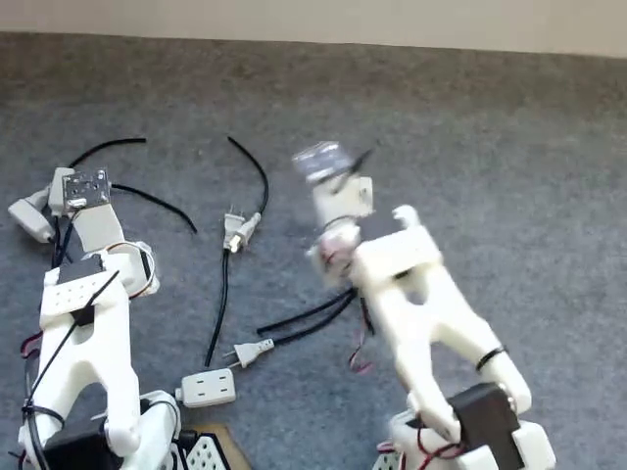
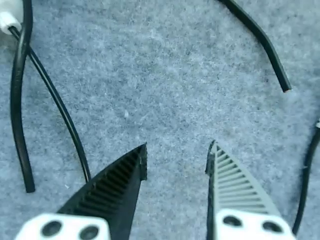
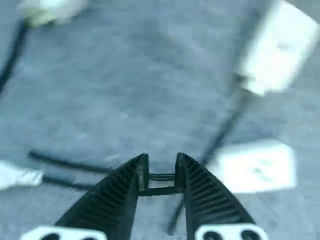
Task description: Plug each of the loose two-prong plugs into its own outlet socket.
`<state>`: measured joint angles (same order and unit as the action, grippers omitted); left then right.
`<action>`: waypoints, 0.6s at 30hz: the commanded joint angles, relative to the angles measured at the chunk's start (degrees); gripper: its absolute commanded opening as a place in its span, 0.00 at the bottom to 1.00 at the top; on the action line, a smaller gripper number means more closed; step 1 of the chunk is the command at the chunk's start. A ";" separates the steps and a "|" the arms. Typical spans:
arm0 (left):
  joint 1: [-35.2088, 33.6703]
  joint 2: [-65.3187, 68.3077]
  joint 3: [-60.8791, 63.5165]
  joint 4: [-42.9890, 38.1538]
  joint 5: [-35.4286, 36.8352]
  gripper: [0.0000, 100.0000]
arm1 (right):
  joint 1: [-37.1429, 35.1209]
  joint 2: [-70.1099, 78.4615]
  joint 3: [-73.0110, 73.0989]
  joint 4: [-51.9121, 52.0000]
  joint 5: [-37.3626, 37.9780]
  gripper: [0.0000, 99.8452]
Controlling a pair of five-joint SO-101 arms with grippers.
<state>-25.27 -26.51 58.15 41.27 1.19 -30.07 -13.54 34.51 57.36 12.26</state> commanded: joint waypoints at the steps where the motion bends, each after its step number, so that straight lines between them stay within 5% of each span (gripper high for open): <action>1: -0.31 -1.54 -0.13 -0.70 0.09 0.21 | -12.70 -5.58 7.34 -6.81 5.98 0.10; 8: -0.48 -1.54 -0.04 -0.79 0.09 0.21 | -21.58 -13.58 23.08 -14.02 18.20 0.10; 15: -0.31 -1.45 -0.04 -0.79 0.00 0.21 | -26.86 -14.55 27.47 -17.27 18.37 0.11; 18: -0.31 -1.45 0.66 -1.67 0.00 0.21 | -27.03 -14.55 27.38 -17.45 16.62 0.21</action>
<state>-25.27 -26.51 58.68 41.27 1.19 -56.44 -25.85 62.29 40.84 30.02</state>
